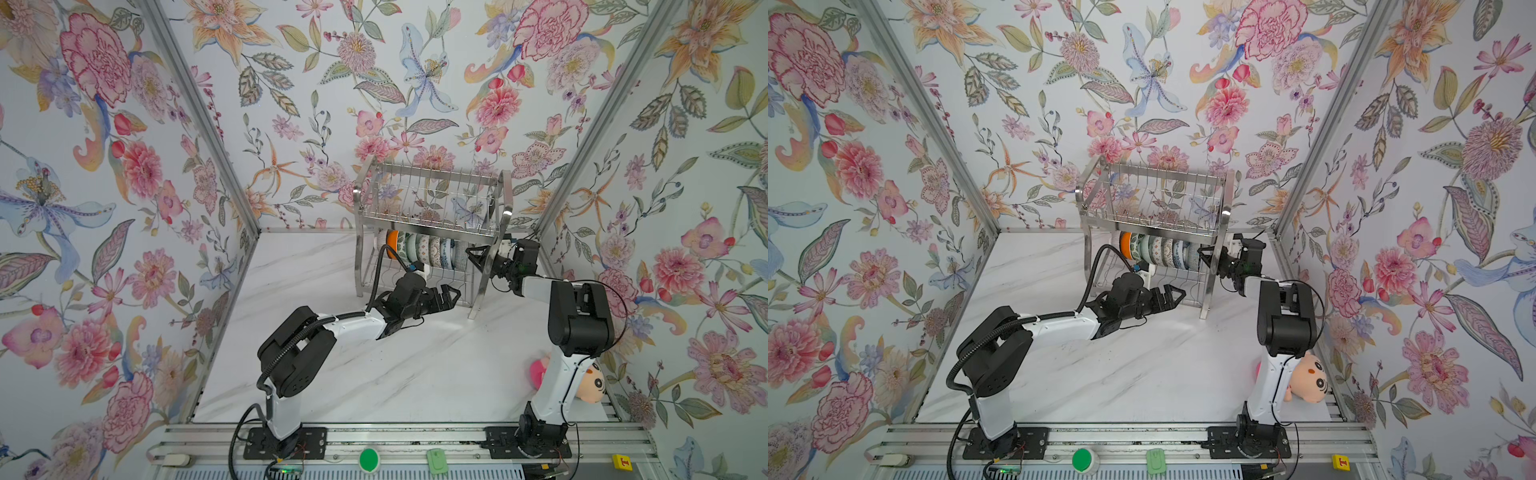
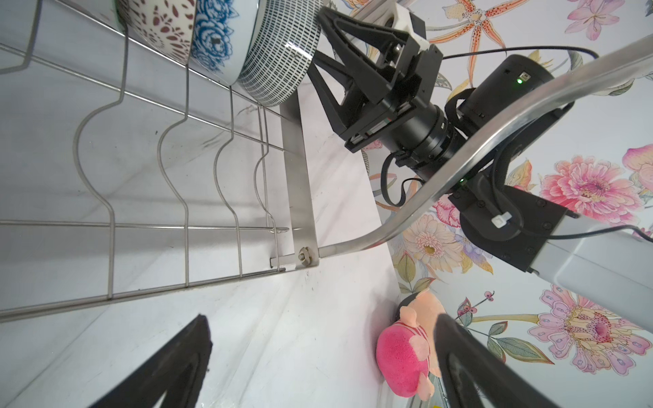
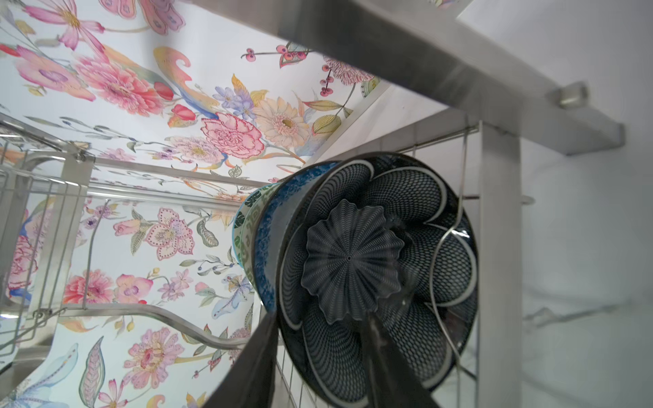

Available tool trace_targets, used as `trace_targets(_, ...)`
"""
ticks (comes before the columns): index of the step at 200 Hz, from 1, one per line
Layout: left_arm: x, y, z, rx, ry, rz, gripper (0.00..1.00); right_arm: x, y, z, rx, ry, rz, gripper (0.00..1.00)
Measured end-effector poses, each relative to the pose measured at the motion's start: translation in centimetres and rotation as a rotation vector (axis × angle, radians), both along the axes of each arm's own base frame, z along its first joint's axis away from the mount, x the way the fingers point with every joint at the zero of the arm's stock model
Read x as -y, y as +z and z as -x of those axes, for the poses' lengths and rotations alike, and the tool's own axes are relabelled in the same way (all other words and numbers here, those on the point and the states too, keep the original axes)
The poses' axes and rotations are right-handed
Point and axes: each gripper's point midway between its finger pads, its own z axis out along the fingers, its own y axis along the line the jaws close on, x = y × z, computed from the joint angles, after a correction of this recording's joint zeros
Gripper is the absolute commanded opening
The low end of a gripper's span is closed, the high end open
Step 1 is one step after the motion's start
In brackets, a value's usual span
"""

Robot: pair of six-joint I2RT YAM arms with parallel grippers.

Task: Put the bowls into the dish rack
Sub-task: 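Open the right gripper and withdraw from the black geometric bowl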

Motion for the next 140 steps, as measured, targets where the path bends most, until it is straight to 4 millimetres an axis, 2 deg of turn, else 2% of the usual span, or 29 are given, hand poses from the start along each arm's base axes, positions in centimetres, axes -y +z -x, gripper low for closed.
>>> trace_targets(36,-0.4,-0.2,0.2,-0.003,0.008,-0.008,0.99,1.8,-0.3,0.6,-0.010,-0.045,-0.020,0.44)
trace_targets(80,-0.9,-0.2,0.3,-0.001,0.018,-0.014,0.99,2.7,-0.4,1.6,-0.022,-0.066,-0.029,0.45)
trace_targets(120,-1.4,0.8,0.4,0.025,0.020,-0.021,0.99,4.3,1.1,2.4,0.004,-0.103,-0.029,0.47)
trace_targets(140,-2.2,1.7,0.0,0.048,0.038,-0.030,0.99,5.6,1.9,3.1,0.018,-0.130,-0.026,0.49)
